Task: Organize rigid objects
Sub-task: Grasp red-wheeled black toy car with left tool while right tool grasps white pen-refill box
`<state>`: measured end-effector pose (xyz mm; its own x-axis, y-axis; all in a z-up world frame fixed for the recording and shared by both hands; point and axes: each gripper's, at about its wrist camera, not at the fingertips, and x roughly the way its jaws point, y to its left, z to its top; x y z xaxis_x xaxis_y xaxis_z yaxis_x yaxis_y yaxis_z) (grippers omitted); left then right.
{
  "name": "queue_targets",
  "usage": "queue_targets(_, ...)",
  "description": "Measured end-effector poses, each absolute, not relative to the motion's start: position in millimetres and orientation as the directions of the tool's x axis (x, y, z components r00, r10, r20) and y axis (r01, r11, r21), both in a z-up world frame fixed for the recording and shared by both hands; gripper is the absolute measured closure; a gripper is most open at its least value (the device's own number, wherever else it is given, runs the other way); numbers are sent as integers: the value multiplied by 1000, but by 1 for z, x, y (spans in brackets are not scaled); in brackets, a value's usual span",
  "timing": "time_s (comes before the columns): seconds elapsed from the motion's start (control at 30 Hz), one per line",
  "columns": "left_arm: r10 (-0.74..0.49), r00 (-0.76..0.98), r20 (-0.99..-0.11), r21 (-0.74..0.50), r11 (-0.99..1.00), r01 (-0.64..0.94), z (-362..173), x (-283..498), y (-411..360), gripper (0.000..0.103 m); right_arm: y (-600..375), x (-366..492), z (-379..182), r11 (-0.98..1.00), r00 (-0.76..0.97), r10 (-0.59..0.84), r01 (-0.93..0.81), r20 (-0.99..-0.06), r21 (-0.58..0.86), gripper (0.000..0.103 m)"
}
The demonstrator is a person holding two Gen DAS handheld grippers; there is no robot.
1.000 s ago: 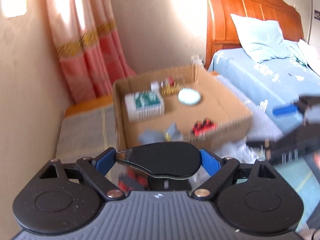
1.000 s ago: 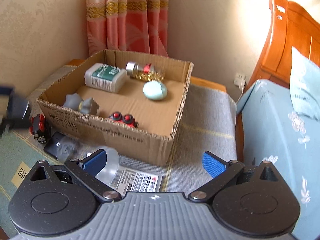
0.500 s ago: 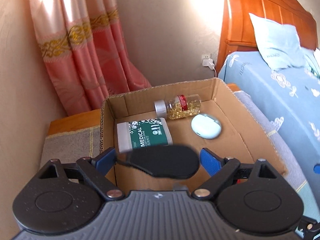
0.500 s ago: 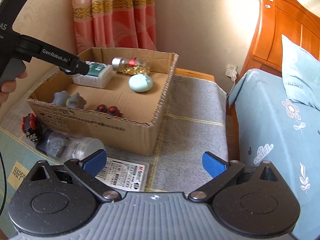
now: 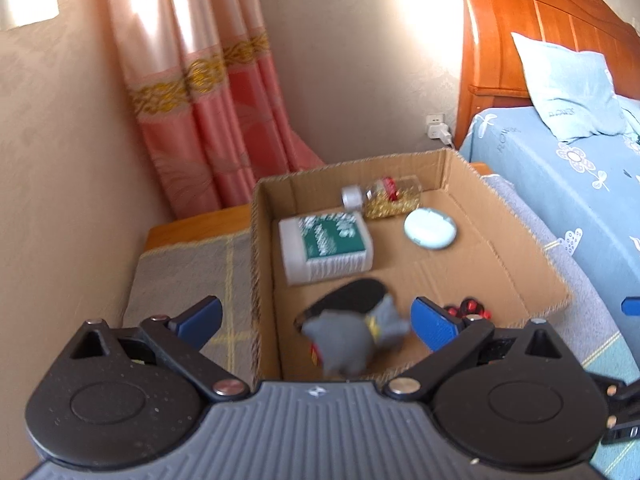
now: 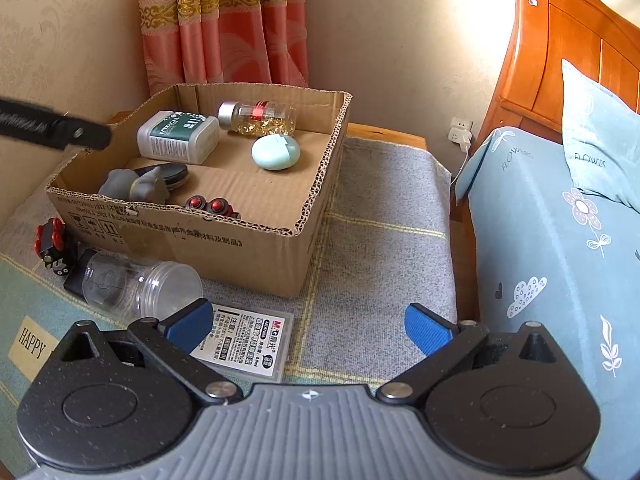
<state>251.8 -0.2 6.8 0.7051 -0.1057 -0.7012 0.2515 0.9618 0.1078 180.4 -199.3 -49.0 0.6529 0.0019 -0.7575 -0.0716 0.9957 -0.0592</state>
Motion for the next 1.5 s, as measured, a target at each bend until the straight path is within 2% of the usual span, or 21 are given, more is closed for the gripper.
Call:
queue_targets(0.37,-88,687,-721,30,987,158,-25,197,31,3,-191,178,-80,990,586,53,-135,-808,-33,0)
queue_targets(0.6,-62,670,-739,75,982,173,-47,178,38,2,-169,183,-99,982,542,106,-188,-834,3,0)
queue_targets(0.93,-49,656,-754,97,978,184,-58,187,51,3,-151,192,-108,983,568,72,-182,-820,-40,0)
queue_targets(1.13,-87,640,-763,29,985,169,-58,209,58,3,-159,187,-111,986,601,71,-165,-796,-37,0)
queue_targets(1.5,-32,631,-775,17,997,72,-68,224,71,3,-158,186,-111,988,605,62,-153,-794,-39,0)
